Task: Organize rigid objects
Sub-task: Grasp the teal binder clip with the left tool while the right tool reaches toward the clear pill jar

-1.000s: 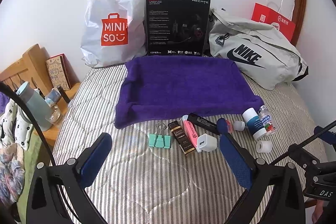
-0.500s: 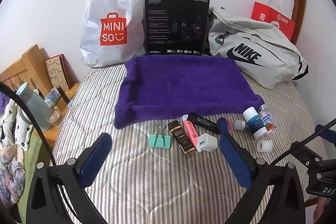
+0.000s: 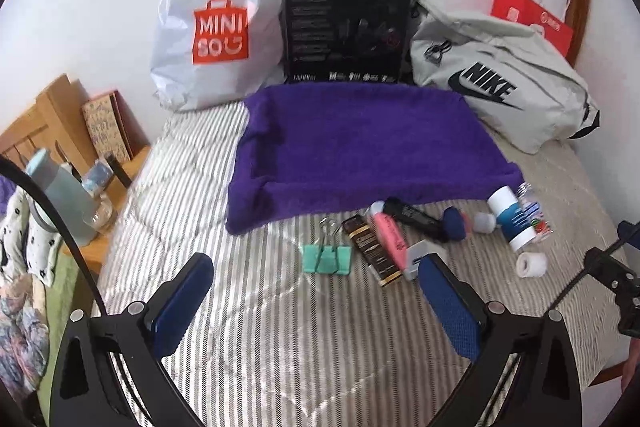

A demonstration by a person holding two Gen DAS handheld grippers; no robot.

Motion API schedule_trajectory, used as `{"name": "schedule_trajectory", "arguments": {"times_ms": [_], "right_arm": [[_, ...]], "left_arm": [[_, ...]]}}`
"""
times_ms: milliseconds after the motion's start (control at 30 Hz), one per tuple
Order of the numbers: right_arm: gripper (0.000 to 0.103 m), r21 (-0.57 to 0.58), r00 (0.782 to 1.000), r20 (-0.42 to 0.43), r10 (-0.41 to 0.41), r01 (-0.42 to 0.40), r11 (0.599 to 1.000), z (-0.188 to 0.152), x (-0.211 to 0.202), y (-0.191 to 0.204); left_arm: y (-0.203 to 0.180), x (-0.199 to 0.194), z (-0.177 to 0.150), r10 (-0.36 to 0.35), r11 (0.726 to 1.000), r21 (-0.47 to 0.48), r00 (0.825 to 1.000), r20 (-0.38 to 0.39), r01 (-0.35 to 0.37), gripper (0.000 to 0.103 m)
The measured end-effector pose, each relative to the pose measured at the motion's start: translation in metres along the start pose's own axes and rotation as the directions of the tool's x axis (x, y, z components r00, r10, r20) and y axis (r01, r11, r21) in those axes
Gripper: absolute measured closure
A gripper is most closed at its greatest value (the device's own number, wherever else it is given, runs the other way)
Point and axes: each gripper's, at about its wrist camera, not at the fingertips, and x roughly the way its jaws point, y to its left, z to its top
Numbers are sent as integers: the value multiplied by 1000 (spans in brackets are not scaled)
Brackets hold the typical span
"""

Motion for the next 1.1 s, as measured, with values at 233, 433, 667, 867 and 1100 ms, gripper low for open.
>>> {"name": "schedule_trajectory", "arguments": {"times_ms": [233,433,667,867,1100], "right_arm": [[0,-8,999,-47,-1,1,1000,-5,20,-1],[0,-2,998,-69,9,-9,1000,-7,34,-8],[4,88,992,-123,26,-16,996,-7,58,-35],[6,78,991,-128,-41,51,996,-6,69,-51],[15,111,994,-105,4,7,994,14,89,-64]], "left_arm": [[12,47,-8,23,1000,7,998,-51,-23,1],[12,80,-13,-2,1000,29,996,-89,5,1],[8,100,-11,-32,999,41,995,-98,36,7],[7,111,-11,-50,998,43,993,-106,55,22],[-1,106,-12,-71,994,71,993,-89,78,57]]}}
